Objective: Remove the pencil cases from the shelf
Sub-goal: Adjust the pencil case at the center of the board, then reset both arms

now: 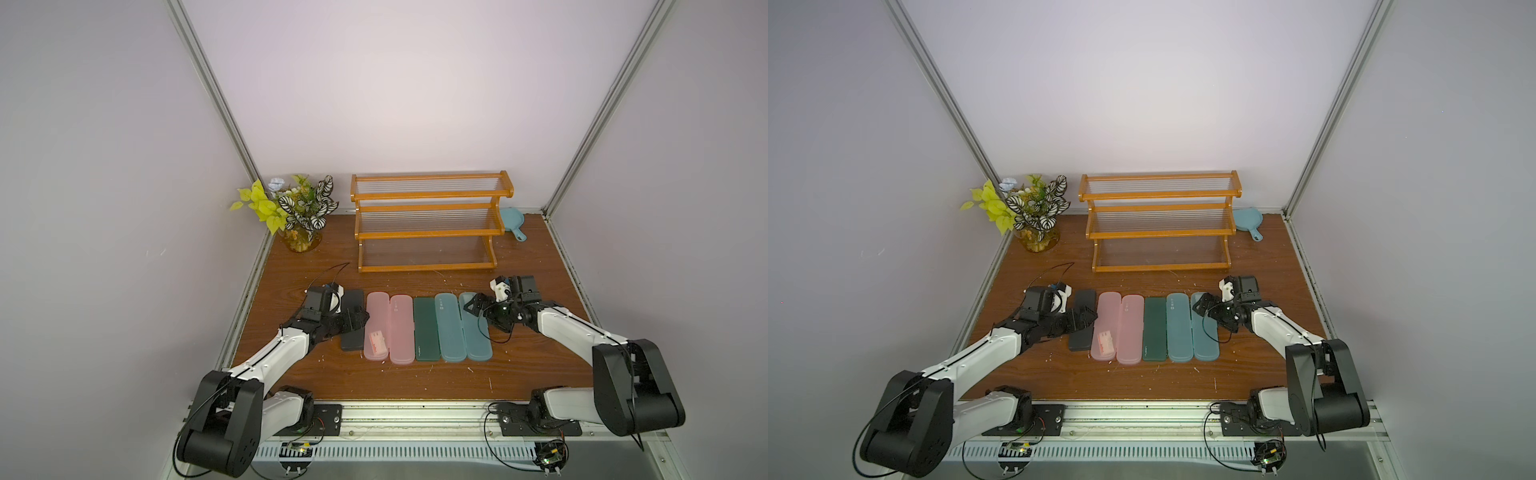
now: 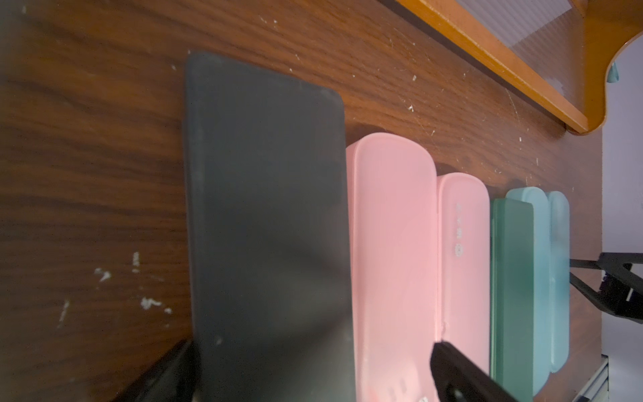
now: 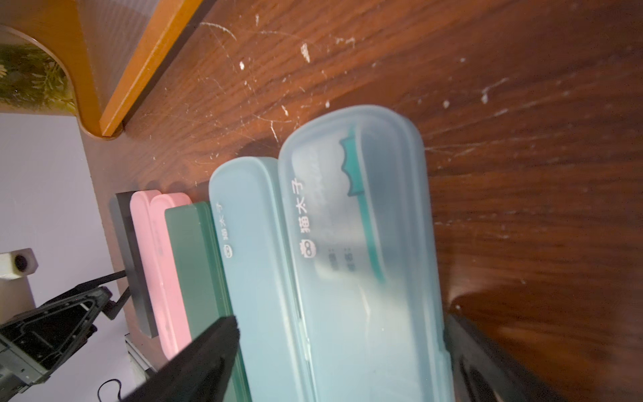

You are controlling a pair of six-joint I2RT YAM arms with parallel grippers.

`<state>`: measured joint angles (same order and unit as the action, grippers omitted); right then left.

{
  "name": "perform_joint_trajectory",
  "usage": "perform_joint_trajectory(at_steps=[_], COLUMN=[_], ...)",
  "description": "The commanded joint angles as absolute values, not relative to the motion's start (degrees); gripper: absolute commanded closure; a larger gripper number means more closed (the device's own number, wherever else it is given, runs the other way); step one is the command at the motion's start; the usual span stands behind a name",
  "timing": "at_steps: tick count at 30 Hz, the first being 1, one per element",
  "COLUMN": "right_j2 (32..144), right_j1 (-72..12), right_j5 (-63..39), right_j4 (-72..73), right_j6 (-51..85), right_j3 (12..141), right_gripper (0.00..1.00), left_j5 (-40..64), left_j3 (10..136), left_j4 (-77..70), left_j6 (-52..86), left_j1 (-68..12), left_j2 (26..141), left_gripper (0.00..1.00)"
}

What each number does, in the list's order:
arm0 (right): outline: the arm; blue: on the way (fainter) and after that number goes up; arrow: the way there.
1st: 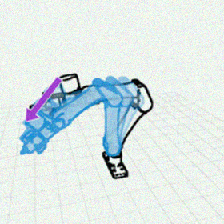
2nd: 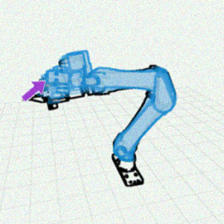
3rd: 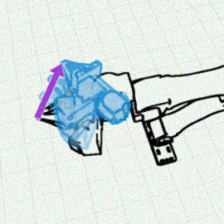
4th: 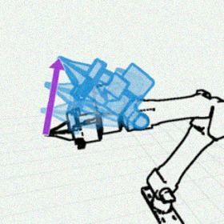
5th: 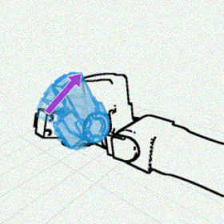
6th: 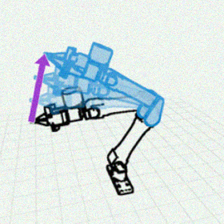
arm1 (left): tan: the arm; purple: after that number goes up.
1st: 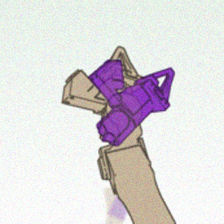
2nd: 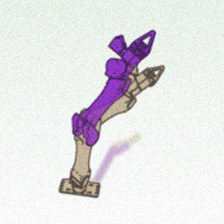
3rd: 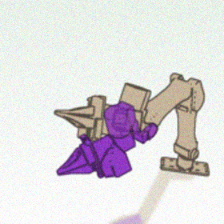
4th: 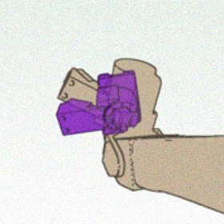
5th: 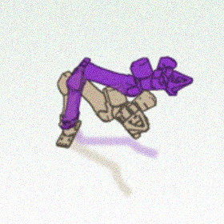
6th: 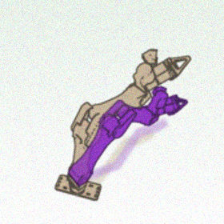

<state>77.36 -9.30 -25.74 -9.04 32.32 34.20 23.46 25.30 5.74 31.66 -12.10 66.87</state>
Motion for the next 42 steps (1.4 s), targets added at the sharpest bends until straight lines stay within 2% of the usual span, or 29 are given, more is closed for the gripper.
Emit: perform_joint_trajectory(at_steps=[1, 6, 15, 22, 27, 35, 39, 42], right_j2=[77.19, 76.89, 70.44, 61.7, 54.05, 42.49, 40.67, 42.66], right_j1=[-9.4, -9.36, -9.4, -9.37, -9.4, -9.4, -9.31, -9.15], right_j5=[-28.08, -27.18, -15.89, -10.63, -9.03, -4.09, 2.14, 4.32], right_j4=[-7.58, -8.4, -11.99, -6.69, -0.09, 10.27, 13.41, 13.95], right_j6=[31.83, 31.6, 28.17, 24.42, 19.13, 12.01, 12.31, 10.77], right_j3=[36.12, 36.51, 38.74, 36.43, 32.2, 24.13, 21.64, 21.89], right_gripper=[0.01, 0.01, 0.01, 0.01, 0.01, 0.01, 0.01, 0.01], left_j5=[24.36, 24.36, 11.32, 5.95, 0.5, -4.17, -7.0, -8.73], left_j3=[26.54, 27.28, 33.34, 38.42, 37.63, 29.47, 26.25, 24.79], left_j4=[5.21, 4.82, 14.43, 16.34, 10.42, -5.63, -14.28, -21.71], left_j6=[31.94, 31.88, 32.56, 29.28, 25.48, 15.92, 9.79, 5.9], left_j1=[-12.9, -12.89, -11.73, -7.64, -7.65, -7.66, -7.35, -6.87], left_j2=[67.24, 67.96, 66.23, 61.62, 55.16, 45.88, 46.38, 50.8], left_gripper=[0.02, 0.03, 0.03, 0.03, 0.03, 0.03, 0.03, 0.03])
